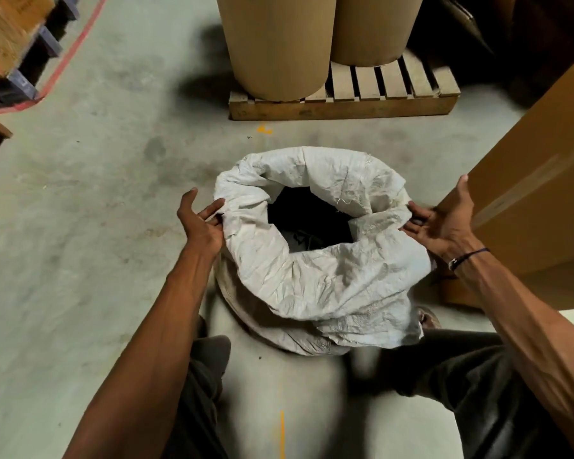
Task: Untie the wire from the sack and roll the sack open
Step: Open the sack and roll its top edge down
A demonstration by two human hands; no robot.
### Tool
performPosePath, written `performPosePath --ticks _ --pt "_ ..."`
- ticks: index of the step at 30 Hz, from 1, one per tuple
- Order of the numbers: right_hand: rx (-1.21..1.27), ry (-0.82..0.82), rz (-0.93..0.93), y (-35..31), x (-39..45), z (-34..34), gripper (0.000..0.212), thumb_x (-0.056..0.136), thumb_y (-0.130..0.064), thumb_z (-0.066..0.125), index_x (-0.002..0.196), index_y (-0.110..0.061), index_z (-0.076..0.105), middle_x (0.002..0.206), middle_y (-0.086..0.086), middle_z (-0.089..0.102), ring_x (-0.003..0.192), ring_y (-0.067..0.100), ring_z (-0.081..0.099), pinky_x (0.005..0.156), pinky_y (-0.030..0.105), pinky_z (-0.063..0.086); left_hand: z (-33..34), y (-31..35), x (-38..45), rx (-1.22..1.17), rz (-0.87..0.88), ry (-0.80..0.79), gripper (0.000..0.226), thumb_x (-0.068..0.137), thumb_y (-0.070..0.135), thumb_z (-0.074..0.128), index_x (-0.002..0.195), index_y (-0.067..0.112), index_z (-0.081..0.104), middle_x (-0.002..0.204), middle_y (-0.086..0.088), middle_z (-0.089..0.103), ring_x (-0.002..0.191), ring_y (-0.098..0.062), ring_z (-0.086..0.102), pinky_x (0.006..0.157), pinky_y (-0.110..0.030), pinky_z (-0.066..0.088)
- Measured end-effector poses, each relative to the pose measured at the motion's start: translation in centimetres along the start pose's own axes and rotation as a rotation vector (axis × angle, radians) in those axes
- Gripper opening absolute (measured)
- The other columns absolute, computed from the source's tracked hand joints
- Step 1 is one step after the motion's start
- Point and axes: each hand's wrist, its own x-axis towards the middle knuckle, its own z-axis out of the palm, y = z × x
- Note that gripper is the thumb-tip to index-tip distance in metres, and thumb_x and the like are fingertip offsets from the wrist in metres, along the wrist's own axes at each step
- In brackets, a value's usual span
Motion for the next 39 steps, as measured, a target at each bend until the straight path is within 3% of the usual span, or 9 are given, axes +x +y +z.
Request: performPosePath --ticks 5,9,12,16,18,21,25,33,39 --pt "-0.022 0.092 -0.098 0.1 0.8 -1.5 0.113 0.079 -0.095 0.043 0.147 -0.005 0.050 0.110 0.014 0.080 0.125 0.041 0.062 0.109 0.054 0.049 -1.3 0.6 0.1 0.059 -0.017 -0.067 0.058 0.073 0.049 0.068 0.102 -0.002 0.074 0.111 -0.022 0.074 0.103 -0.036 0.072 0.100 -0.043 0.052" --pt "-0.198 0.051 -0.076 0.8 -0.7 -0.3 0.104 0.086 -0.092 0.030 0.113 -0.001 0.073 0.110 0.011 0.066 0.101 0.027 0.059 0.096 0.037 0.053 -0.8 -0.1 -2.5 0.405 -0.011 -0.168 0.051 0.077 0.053 0.060 0.093 0.008 0.077 0.076 -0.002 0.069 0.066 -0.017 0.051 0.066 -0.029 0.039" --pt "-0.391 0.075 -0.105 1.6 -2.9 1.3 0.092 0.096 -0.080 0.036 0.115 0.002 0.074 0.103 0.012 0.060 0.082 0.022 0.057 0.075 0.033 0.049 -1.1 -1.4 -4.7 0.540 0.020 -0.152 0.045 0.083 0.049 0.059 0.105 0.012 0.073 0.084 0.003 0.072 0.066 -0.014 0.050 0.061 -0.028 0.034" --pt "-0.913 0.251 -0.577 4.9 -7.4 2.9 0.048 0.106 -0.052 0.051 0.105 -0.007 0.070 0.090 0.004 0.069 0.075 0.015 0.061 0.077 0.037 0.048 -2.7 -4.1 -7.8 0.855 0.239 0.018 0.049 0.072 0.057 0.060 0.098 0.018 0.076 0.106 -0.002 0.071 0.093 -0.025 0.068 0.084 -0.035 0.053" --pt "-0.989 0.116 -0.637 7.2 -8.7 3.2 0.043 0.106 -0.049 0.054 0.104 -0.008 0.070 0.097 0.011 0.073 0.086 0.021 0.068 0.084 0.040 0.054 -3.2 -5.7 -9.2 0.940 0.409 0.068 0.043 0.069 0.056 0.061 0.089 0.022 0.075 0.112 -0.008 0.070 0.099 -0.025 0.069 0.087 -0.033 0.052" --pt "-0.790 -0.204 -0.240 10.3 -9.4 3.8 0.053 0.106 -0.058 0.045 0.111 -0.012 0.071 0.126 0.022 0.071 0.103 0.027 0.071 0.088 0.037 0.060 -2.7 -8.6 -11.0 0.769 0.094 -0.215 0.034 0.092 0.050 0.057 0.095 0.019 0.070 0.109 -0.013 0.075 0.092 -0.028 0.073 0.078 -0.035 0.052" --pt "-0.842 -0.339 -0.087 13.0 -7.6 4.1 0.090 0.070 -0.099 0.049 0.119 -0.026 0.068 0.136 0.007 0.068 0.122 0.025 0.067 0.111 0.044 0.052 -3.5 -12.8 -11.2 0.612 -0.396 -0.325 0.076 0.092 0.074 0.043 0.133 0.012 0.061 0.130 -0.020 0.068 0.113 -0.037 0.066 0.094 -0.044 0.047" --pt "-1.603 -0.517 -0.326 9.5 -2.8 9.6 0.065 0.106 -0.068 0.026 0.141 -0.029 0.065 0.147 0.006 0.062 0.133 0.029 0.058 0.118 0.045 0.039 -3.6 -15.2 -7.7 -0.159 -0.562 -0.236 0.094 0.082 0.071 0.061 0.159 0.025 0.032 0.156 -0.029 0.039 0.134 -0.051 0.049 0.106 -0.058 0.042" --pt "-1.427 -0.354 -0.236 3.8 0.4 8.1 0.078 0.099 -0.081 0.025 0.161 -0.035 0.038 0.171 -0.014 0.024 0.159 0.013 0.021 0.132 0.044 0.013 -3.1 -10.6 -3.8 0.206 -0.397 -0.158 0.120 0.063 0.100 0.044 0.160 0.030 0.034 0.168 -0.011 0.024 0.152 -0.047 0.022 0.104 -0.083 0.025"
